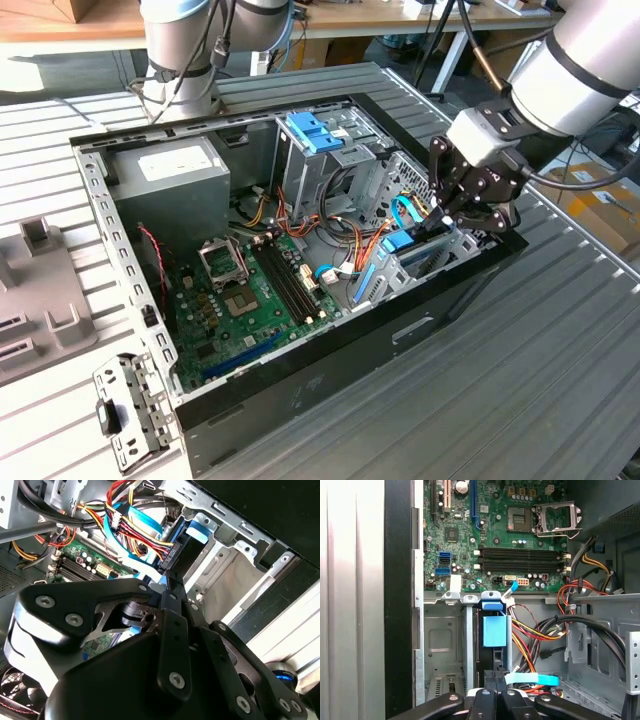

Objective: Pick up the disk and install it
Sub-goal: 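Insert the second disk wire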

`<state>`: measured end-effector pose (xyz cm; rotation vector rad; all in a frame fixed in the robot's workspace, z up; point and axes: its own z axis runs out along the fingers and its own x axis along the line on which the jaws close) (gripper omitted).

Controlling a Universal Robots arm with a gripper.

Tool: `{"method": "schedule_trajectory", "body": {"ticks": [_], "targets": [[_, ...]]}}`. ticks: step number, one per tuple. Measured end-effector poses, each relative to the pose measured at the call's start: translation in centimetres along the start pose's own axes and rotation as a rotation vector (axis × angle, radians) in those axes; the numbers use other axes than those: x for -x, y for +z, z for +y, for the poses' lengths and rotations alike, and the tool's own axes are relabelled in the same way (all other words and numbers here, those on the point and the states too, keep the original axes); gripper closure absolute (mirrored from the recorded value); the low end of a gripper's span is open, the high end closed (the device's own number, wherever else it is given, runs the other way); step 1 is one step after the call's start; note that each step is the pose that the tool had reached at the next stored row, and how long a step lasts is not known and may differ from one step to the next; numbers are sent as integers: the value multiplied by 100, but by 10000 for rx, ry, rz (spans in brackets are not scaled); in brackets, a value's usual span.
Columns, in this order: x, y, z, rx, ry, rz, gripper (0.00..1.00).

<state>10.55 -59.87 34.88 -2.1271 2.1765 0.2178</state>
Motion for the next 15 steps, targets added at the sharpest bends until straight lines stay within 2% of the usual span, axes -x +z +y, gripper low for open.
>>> {"method": "schedule_trajectory", "body": {"ticks": [15], "targets": [[0,0,0,0,0,1,89]]}}
